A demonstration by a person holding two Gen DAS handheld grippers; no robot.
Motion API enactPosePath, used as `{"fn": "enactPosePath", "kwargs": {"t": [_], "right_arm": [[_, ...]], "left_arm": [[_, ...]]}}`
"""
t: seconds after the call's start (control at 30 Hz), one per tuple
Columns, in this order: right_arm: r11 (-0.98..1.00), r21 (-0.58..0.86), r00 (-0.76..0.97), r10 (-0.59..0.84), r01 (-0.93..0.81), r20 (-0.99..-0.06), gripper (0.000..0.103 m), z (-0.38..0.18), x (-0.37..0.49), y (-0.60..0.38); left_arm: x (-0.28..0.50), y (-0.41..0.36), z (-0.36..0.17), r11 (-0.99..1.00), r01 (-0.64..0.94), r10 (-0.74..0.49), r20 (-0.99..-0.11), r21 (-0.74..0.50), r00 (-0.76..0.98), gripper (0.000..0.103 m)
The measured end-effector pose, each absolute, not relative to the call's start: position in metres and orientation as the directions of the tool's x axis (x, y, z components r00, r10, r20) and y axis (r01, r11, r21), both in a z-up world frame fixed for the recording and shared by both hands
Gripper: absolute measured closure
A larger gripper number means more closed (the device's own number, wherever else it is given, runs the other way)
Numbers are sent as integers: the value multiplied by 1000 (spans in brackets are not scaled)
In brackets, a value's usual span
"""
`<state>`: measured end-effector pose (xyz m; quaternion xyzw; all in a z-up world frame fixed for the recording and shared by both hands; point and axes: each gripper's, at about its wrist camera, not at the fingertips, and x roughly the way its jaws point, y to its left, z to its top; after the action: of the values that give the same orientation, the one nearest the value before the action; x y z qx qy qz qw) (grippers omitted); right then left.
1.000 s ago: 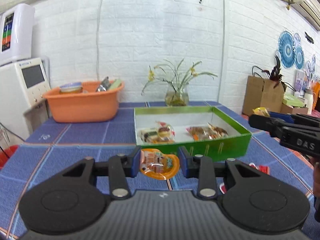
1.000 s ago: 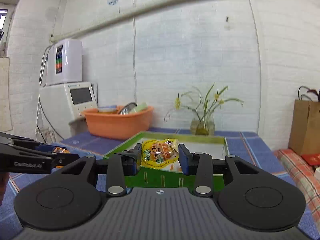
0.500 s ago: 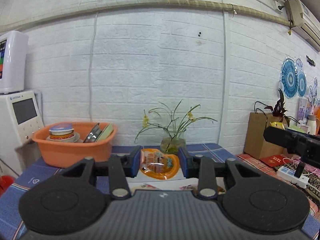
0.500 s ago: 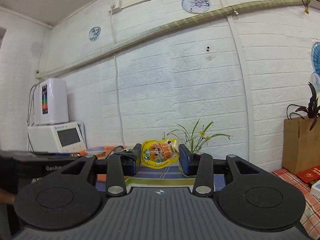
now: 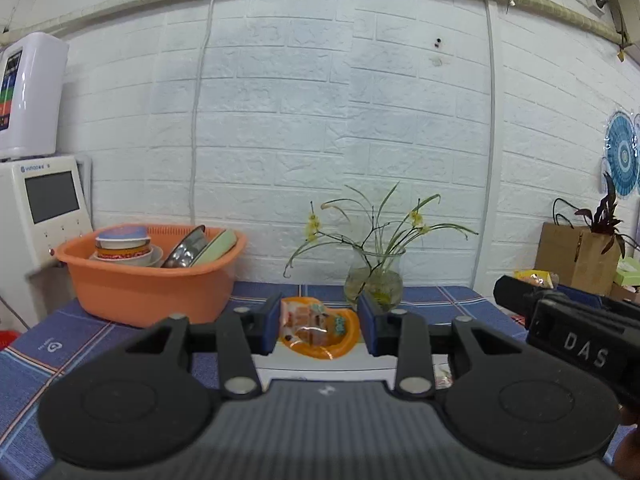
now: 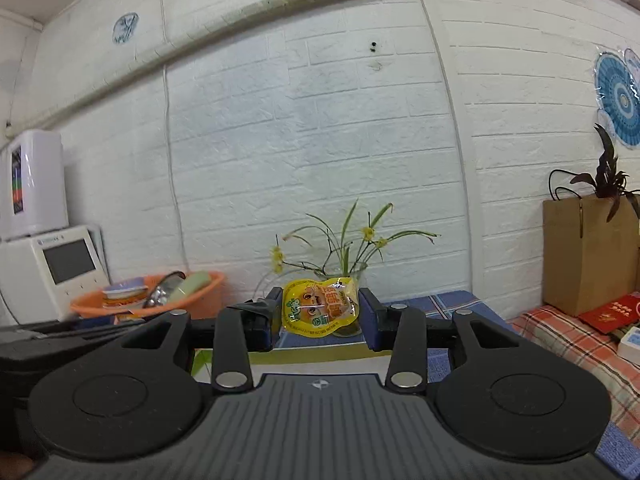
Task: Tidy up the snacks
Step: 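Carry both candies up over the green box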
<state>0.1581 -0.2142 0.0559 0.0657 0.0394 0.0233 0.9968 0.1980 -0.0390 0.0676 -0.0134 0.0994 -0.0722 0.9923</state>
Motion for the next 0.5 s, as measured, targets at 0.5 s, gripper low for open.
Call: {"fn": "enactPosePath", "kwargs": {"t": [0.5], "right_arm": [[995,72,969,84,-69,-230,33,20,184,-211]], "left_arm": [[223,-49,39,993,113,-101,-283,27,954,66]]}}
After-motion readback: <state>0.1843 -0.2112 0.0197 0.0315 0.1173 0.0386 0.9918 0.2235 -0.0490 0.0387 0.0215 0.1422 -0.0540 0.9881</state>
